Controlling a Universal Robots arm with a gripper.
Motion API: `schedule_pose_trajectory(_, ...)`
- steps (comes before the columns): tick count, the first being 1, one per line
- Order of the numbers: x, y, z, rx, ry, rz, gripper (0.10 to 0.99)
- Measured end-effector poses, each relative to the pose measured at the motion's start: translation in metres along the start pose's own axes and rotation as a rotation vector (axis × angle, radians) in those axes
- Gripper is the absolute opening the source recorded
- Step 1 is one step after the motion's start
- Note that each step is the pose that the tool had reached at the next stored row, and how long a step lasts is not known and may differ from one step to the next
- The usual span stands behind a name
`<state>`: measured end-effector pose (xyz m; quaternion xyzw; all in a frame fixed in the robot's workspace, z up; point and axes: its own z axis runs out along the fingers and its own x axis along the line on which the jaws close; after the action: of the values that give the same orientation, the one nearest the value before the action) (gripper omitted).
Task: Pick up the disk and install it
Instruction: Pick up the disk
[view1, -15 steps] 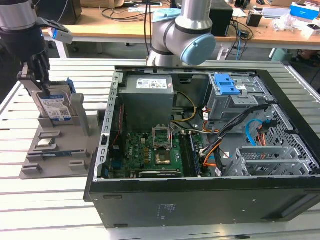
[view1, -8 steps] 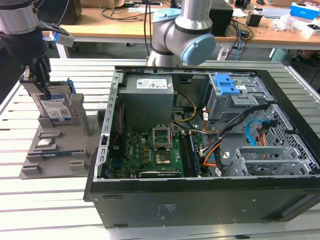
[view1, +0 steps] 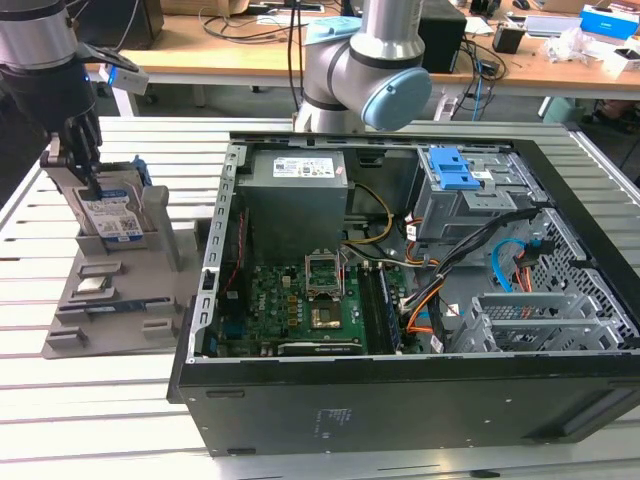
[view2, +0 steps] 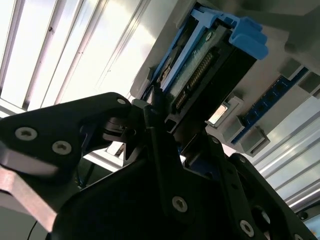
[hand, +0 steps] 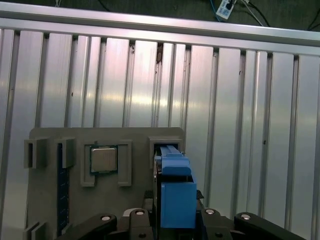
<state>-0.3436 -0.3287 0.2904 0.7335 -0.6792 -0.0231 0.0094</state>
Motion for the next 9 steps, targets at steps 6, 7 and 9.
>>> schedule_pose_trajectory(6, 0.0000, 0.0000, 0.0004, 0.000, 0.0000, 0.000, 0.365)
schedule_pose_trajectory(7, 0.0000, 0.0000, 0.0005, 0.000, 0.0000, 0.000, 0.365)
schedule_pose_trajectory(9, 0.0000, 0.0000, 0.0007, 0.000, 0.0000, 0.000, 0.365)
